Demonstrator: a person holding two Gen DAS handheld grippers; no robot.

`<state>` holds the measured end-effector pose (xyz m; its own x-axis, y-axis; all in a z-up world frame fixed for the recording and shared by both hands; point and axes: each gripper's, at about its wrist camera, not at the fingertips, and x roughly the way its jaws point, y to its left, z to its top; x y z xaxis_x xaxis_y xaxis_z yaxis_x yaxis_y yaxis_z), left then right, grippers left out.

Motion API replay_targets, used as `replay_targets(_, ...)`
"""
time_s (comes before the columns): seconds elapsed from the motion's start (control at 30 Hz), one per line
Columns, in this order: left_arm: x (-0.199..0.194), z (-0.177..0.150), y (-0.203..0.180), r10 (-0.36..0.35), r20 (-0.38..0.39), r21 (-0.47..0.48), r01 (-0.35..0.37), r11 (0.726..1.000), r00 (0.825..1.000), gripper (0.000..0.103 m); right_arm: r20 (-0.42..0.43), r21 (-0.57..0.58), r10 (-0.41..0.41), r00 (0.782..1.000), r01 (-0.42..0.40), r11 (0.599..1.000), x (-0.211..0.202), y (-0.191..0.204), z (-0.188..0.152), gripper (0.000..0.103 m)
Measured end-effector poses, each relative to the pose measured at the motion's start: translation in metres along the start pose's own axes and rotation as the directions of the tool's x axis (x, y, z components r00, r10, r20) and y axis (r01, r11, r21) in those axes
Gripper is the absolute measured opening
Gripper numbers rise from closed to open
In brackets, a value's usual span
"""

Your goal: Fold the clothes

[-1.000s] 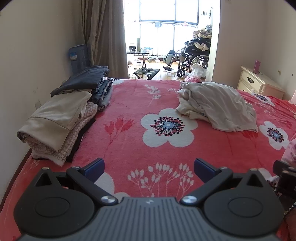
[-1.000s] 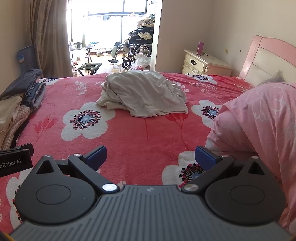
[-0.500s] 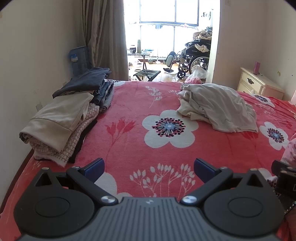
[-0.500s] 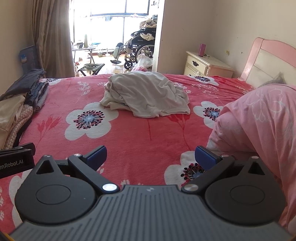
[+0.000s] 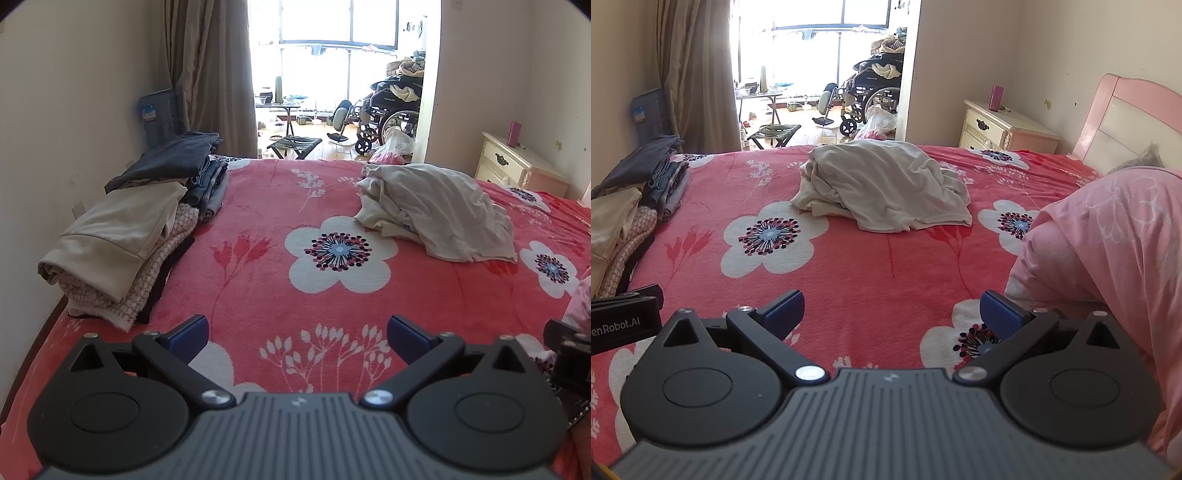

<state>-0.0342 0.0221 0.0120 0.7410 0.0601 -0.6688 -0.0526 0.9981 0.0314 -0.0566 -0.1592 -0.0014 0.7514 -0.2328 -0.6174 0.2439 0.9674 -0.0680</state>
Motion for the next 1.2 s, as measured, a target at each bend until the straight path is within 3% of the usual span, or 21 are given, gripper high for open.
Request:
replay_targets(0.53, 0.023, 0.000, -0.006, -0.023, -0.009, 0.007, 0.023, 1.000, 1.000, 0.103, 0.004, 0.013, 0.009, 1.000, -0.009, 1.000, 0.014, -0.002, -0.001, 0.102)
replay_targets(0.77, 0.073, 0.014, -0.020, -0.073, 0.120, 0.029, 0.070, 0.997, 0.990, 0.103, 0.095, -0.019, 0.024, 0.995, -0.022, 1.000, 0.046, -0.011, 0.008, 0.102)
replay_targets(0.93, 0.148, 0.037, -0.041, -0.165, 0.096, 0.016, 0.164, 0.986, 0.982, 0.103, 0.182, -0.066, 0.024, 0.983, -0.012, 0.998, 0.111, -0.027, 0.031, 0.102)
replay_targets(1.2, 0.279, 0.093, -0.107, -0.332, 0.126, 0.029, 0.331, 0.943, 0.935, 0.102, 0.236, -0.062, 0.104, 0.966, -0.091, 0.994, 0.276, -0.057, 0.103, 0.102)
